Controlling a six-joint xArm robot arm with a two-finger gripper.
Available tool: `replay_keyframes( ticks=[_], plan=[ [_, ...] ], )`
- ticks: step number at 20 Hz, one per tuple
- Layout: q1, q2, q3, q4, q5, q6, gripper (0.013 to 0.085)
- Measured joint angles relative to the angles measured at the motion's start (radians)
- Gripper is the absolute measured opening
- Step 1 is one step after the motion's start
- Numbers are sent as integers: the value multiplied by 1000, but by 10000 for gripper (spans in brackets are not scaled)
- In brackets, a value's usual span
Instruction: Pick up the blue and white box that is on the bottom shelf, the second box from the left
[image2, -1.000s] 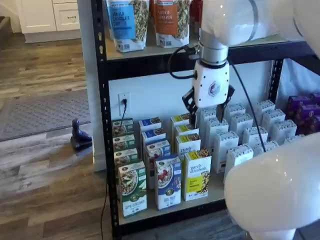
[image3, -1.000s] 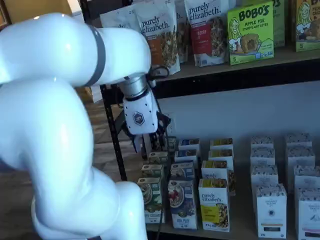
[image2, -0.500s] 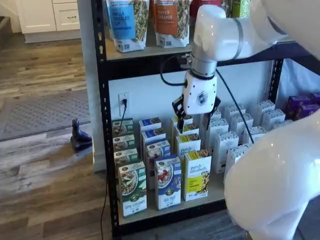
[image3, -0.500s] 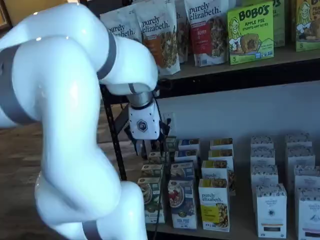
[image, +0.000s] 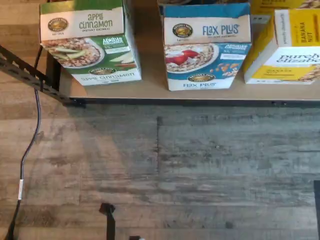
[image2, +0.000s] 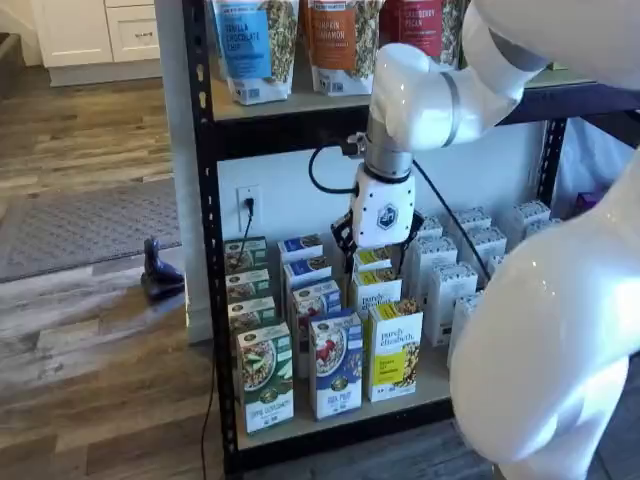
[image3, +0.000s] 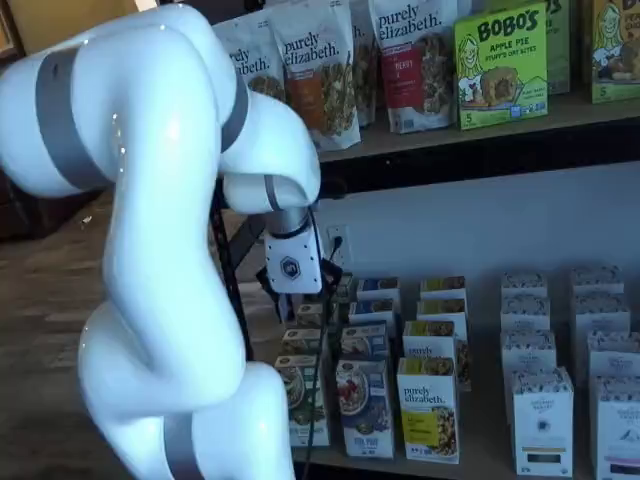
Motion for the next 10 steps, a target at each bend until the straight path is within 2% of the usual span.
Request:
replay_keyframes(
  ticks=[5,10],
  plan=[
    [19,107,-18,-15,-85,26,850],
    [28,184,-27,20,-143,5,850]
  ],
)
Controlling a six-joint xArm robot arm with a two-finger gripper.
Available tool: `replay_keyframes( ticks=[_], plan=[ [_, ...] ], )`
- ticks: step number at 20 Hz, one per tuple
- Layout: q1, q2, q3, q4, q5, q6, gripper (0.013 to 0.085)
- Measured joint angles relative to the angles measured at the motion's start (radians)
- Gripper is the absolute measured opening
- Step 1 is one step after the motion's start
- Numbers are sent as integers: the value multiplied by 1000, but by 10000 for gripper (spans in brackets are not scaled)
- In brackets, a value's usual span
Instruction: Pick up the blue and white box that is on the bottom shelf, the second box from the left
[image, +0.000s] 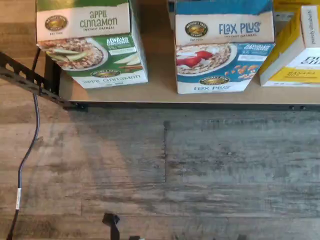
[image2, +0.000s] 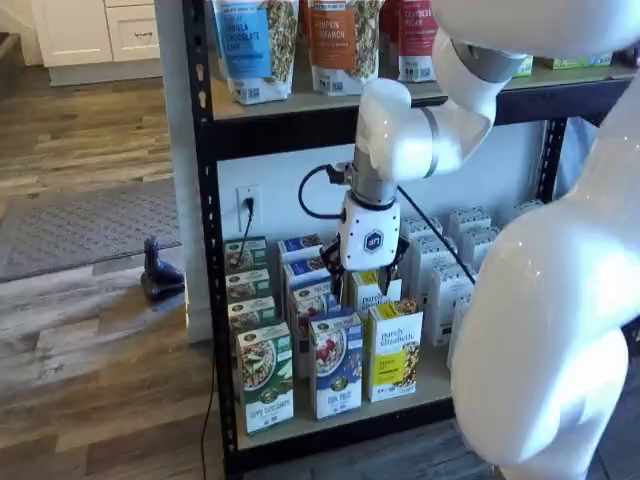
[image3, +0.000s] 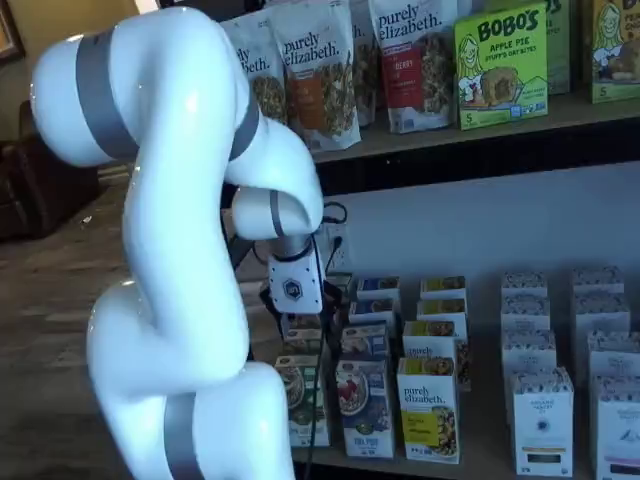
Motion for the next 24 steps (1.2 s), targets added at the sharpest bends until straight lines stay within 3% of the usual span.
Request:
replay_keyframes(
  ticks=[3,12,16,21,24],
  plan=[
    [-7,45,-9,33,-19,-35,850],
    [-27,200,-70,-89,-119,47,850],
    [-29,265,-117,-75,-126,31,850],
    [-43,333,-164,-134,-133,71,850],
    [-58,365,-184,-127,-147,50,850]
  ],
)
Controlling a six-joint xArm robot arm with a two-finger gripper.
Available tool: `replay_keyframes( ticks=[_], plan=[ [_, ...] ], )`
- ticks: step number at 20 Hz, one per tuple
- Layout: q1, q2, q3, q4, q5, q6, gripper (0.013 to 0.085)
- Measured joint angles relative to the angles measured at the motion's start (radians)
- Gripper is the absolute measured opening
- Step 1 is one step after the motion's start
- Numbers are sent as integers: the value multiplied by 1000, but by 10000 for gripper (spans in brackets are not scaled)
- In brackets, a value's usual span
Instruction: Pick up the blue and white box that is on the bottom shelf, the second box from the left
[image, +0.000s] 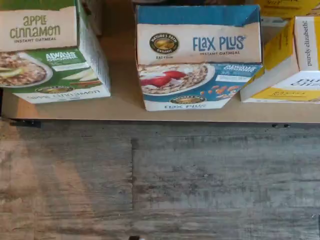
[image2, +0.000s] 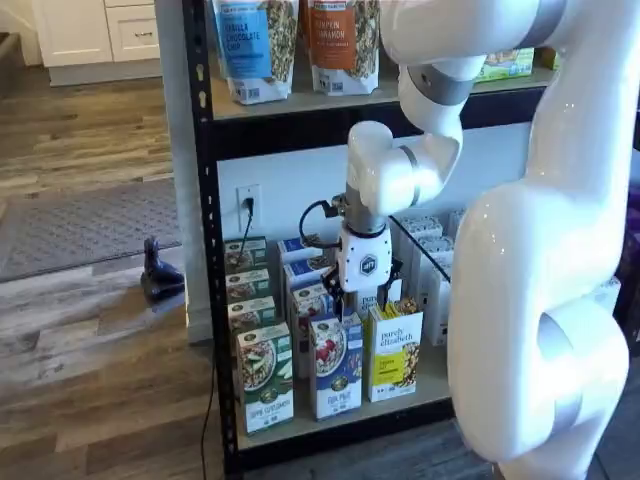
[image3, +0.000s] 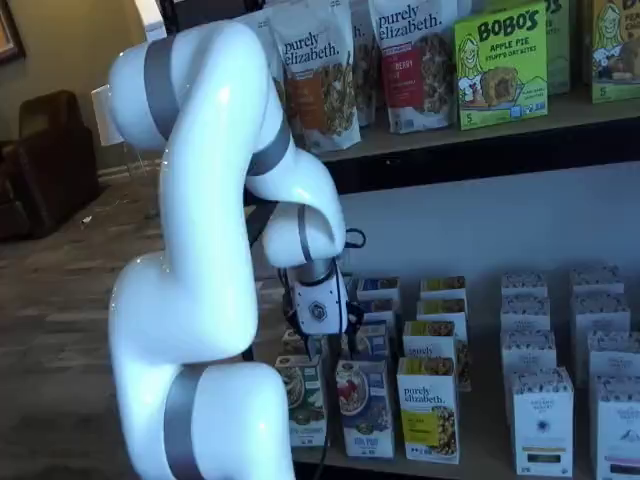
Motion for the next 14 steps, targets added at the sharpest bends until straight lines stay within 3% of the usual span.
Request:
replay_keyframes(
  ticks=[8,14],
  plan=[
    [-24,83,-39,83,-33,-100,850],
    [-28,154,-74,98,-57,-118,850]
  ],
)
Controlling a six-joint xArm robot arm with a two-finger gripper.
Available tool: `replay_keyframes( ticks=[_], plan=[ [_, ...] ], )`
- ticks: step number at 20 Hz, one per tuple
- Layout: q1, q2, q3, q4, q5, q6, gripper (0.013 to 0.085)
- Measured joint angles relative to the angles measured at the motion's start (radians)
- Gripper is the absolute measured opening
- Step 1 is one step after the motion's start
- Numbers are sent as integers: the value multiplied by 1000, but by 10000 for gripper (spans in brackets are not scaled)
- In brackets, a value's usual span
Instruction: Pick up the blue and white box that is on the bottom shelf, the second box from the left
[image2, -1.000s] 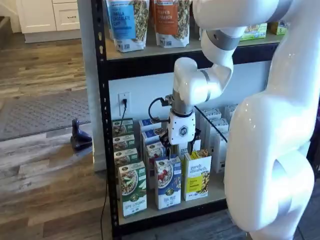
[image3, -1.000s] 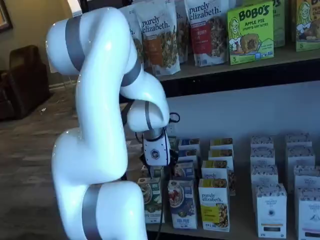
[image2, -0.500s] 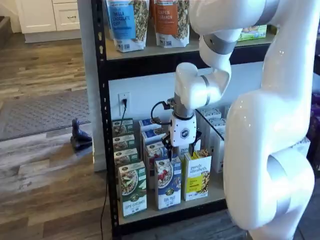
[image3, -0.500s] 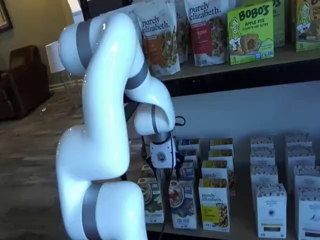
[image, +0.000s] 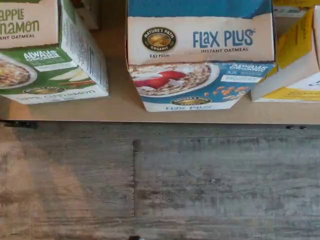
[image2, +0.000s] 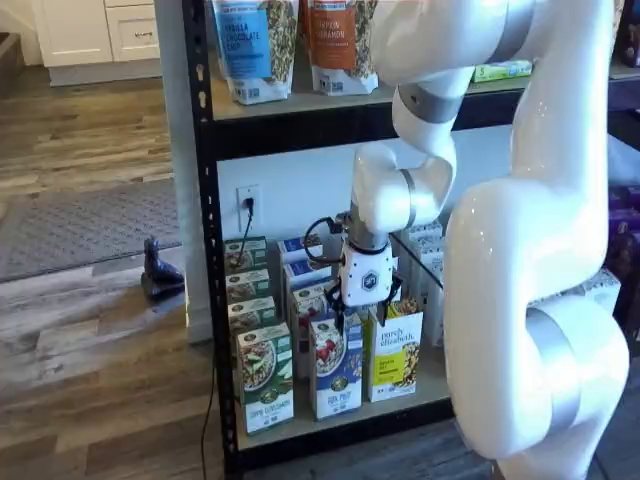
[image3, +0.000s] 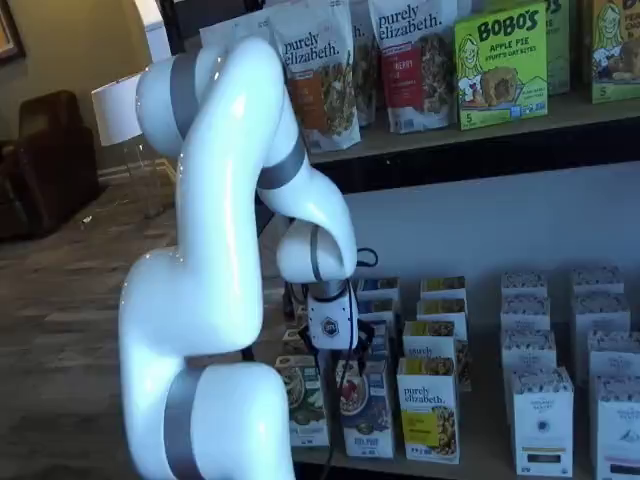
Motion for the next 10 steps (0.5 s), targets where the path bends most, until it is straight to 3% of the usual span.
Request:
replay_keyframes(
  ticks=[10],
  plan=[
    [13,166,-154,1,-23,10,850]
  ],
)
